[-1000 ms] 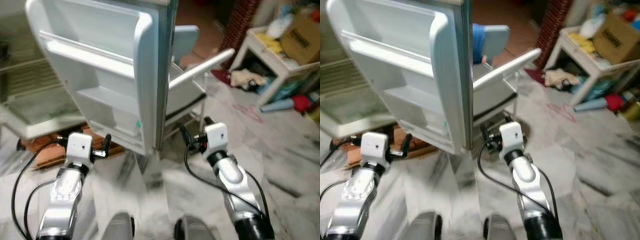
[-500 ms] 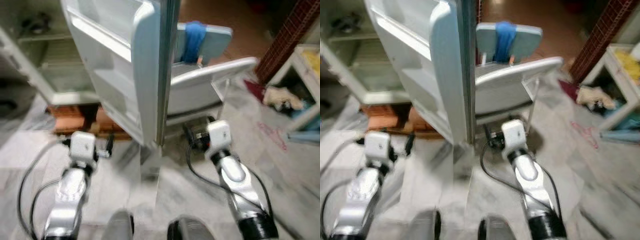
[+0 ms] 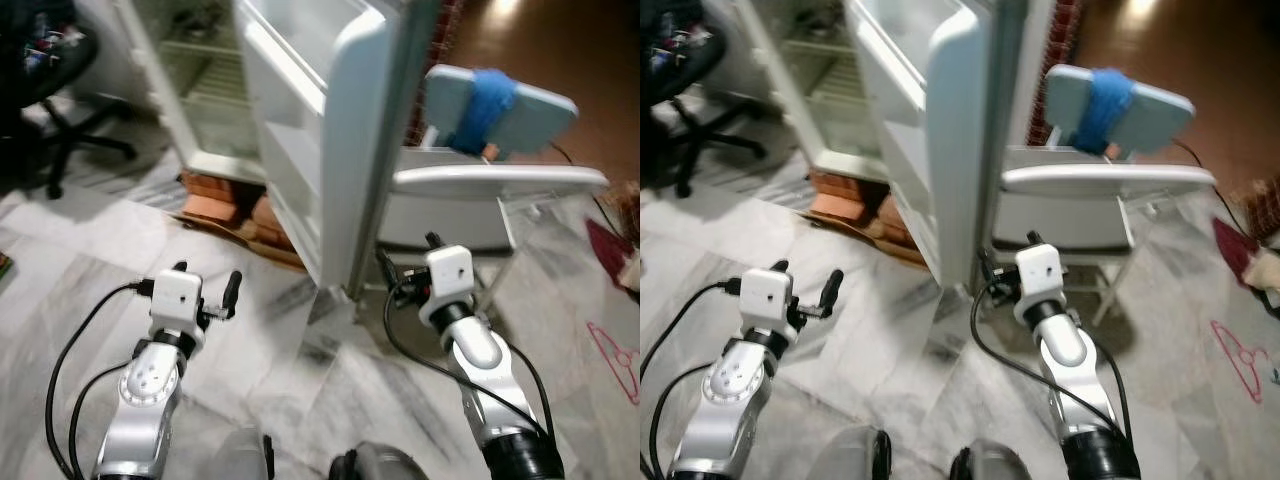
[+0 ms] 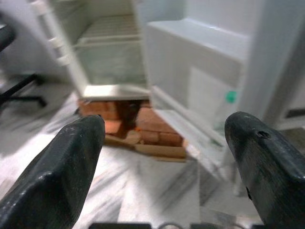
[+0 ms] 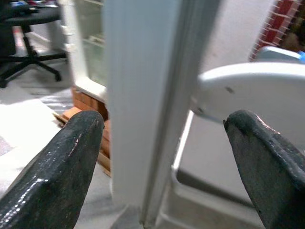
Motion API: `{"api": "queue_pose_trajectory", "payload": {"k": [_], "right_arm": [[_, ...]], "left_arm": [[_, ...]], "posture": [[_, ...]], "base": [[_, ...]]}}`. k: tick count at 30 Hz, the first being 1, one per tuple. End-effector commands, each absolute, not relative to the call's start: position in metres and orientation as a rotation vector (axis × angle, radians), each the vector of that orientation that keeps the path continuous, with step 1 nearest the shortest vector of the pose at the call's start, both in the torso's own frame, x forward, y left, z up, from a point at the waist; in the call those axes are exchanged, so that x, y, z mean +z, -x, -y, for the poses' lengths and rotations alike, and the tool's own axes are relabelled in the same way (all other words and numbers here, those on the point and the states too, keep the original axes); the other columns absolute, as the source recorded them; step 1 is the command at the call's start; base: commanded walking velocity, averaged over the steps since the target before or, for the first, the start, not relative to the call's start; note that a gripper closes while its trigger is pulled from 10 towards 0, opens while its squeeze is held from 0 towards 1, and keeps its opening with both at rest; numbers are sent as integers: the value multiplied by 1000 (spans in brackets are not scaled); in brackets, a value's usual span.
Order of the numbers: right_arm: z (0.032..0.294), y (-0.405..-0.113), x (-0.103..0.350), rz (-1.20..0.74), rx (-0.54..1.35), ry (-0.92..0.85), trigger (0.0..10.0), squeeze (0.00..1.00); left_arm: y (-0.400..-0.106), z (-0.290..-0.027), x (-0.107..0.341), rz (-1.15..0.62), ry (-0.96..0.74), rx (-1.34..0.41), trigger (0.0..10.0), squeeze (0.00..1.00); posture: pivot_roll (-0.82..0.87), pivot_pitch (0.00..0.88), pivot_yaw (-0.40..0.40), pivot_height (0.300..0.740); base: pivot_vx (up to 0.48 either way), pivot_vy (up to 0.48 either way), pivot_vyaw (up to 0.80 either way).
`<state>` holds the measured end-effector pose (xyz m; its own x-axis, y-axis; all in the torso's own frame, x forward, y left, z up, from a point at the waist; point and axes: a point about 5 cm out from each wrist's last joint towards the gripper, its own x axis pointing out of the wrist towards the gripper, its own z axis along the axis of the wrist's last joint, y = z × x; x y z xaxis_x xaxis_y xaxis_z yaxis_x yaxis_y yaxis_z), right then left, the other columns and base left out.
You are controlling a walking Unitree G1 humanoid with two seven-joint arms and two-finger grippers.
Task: Restocking fridge
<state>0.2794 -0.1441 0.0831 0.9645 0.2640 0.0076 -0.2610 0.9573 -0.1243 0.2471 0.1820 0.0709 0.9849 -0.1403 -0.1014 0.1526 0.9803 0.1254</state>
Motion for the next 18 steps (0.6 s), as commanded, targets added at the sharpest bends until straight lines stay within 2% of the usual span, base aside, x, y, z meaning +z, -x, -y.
{"api": "queue_pose_trajectory", "payload": {"k": [1,5,12,18], "right_arm": [[139,-281,87,46,268,112,10000,0],[141,-282,89,55,253,111,10000,0],[138,-289,99,80,248,97,10000,0],[123,-305,125,144,320,25,10000,0]], "left_arm": [[-247,-188,72,-95,-136,-136,10000,0],[-247,-188,71,-99,-132,-132,10000,0],[-247,-189,71,-97,-122,-130,10000,0],[-248,-189,71,-99,-121,-129,10000,0]], "posture": [[42,157,-28,740],[42,151,-27,740],[45,151,-27,740],[45,149,-23,740]], "base": [[349,0,0],[329,0,0],[0,0,0],[0,0,0]]}}
